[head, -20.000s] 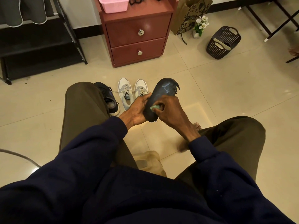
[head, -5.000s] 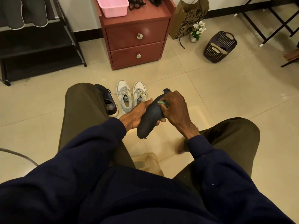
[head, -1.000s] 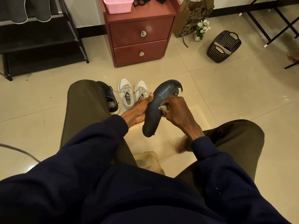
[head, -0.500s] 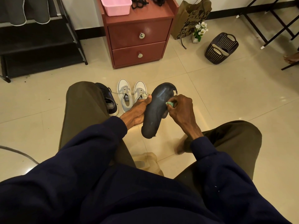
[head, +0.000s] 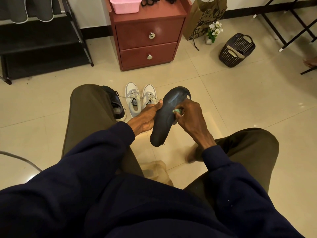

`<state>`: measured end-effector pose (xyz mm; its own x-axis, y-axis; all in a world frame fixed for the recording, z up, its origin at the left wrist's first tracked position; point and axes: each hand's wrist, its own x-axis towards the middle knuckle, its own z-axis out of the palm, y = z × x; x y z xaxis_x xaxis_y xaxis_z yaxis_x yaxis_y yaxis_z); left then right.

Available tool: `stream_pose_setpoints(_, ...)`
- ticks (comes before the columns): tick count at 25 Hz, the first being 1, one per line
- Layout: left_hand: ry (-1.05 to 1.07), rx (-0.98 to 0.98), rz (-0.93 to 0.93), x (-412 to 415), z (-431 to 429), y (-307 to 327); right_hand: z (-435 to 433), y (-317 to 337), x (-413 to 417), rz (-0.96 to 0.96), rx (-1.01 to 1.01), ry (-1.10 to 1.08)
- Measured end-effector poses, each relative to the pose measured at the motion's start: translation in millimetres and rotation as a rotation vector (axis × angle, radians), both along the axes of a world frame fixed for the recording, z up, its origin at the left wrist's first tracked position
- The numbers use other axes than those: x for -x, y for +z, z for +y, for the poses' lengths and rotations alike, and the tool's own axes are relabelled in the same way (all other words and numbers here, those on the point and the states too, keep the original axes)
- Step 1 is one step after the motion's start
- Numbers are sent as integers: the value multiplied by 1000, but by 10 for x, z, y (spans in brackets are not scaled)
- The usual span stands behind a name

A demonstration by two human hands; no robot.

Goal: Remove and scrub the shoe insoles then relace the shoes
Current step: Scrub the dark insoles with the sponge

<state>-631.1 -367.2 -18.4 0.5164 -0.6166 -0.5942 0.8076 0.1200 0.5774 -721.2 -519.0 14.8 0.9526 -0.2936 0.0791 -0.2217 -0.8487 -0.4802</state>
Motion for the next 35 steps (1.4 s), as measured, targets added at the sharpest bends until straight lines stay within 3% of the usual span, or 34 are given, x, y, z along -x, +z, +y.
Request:
stream_pose_setpoints(2, -12, 41, 42, 6, 0, 17, -1, -19, -6, -58, -6, -51)
stream_pose_setpoints(5, -70, 55, 89, -10, 7, 45, 159, 12, 12, 40, -182, 211)
stream_pose_setpoints(7, -96, 47, 108, 4, 12, 46, 229, 24, 19, 105, -171, 334)
stream_pose_setpoints(11, -108, 110, 163, 69, 33, 56, 43, -22, -24, -72, 26, 15)
stream_pose_setpoints(13, -121, 131, 188, 71, 37, 93, 20, -37, -23, -107, -7, -52)
stream_pose_setpoints(18, -60, 35, 218, 64, 21, 105, 239, 17, -6, 34, -202, 319)
stream_pose_setpoints(24, -162, 69, 209, 92, 36, 102, 59, -33, -41, -134, 26, -35)
stream_pose_setpoints(28, -183, -42, 145, 69, 36, 166, 277, 34, -7, -58, -136, 241)
stream_pose_setpoints(30, -184, -72, 126, 53, 52, 147, 322, 69, -20, -19, -93, 321)
stream_pose_setpoints(35, -338, 39, 152, 80, 39, 116, 110, 70, -73, -102, 202, -52)
